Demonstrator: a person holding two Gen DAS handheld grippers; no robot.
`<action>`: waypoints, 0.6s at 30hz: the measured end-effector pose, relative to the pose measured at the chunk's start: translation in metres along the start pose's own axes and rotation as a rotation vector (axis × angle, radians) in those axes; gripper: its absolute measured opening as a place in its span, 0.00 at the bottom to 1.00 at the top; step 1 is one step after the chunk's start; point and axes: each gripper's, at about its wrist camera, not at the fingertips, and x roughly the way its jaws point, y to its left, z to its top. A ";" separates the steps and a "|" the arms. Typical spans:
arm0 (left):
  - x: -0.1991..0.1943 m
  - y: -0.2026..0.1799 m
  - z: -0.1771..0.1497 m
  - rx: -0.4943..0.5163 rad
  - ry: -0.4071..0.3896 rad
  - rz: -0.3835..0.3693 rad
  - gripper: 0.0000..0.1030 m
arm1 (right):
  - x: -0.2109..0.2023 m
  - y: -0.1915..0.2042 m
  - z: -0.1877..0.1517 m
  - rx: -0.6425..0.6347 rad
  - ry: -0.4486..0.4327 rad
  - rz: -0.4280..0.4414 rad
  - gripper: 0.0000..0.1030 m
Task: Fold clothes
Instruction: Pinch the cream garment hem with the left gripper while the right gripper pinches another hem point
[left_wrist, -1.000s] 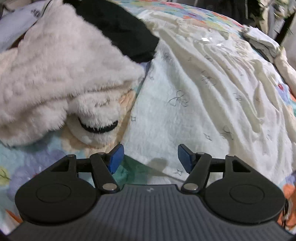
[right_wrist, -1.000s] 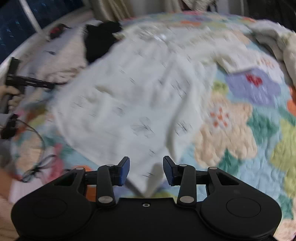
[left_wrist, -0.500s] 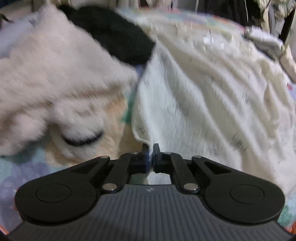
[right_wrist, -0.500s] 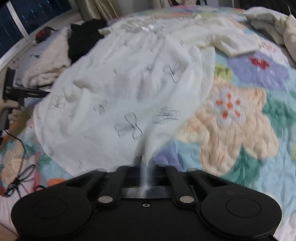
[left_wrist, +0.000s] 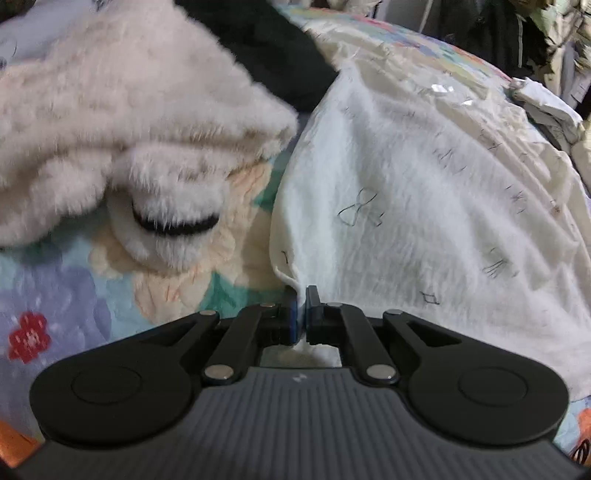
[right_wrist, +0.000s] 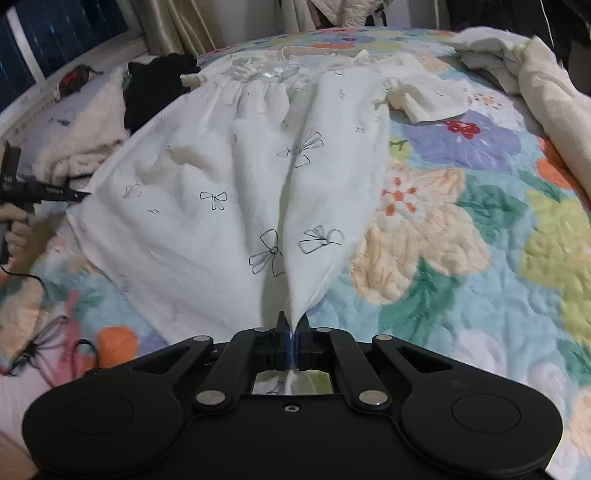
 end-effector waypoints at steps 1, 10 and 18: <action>-0.005 -0.003 0.003 0.018 -0.011 -0.004 0.04 | 0.003 0.000 0.002 0.003 0.006 0.016 0.03; -0.013 -0.021 0.088 0.055 -0.113 -0.081 0.04 | -0.018 -0.006 0.080 -0.082 -0.112 0.077 0.03; 0.031 -0.047 0.194 0.076 -0.215 -0.040 0.04 | -0.008 -0.045 0.180 -0.084 -0.172 -0.048 0.03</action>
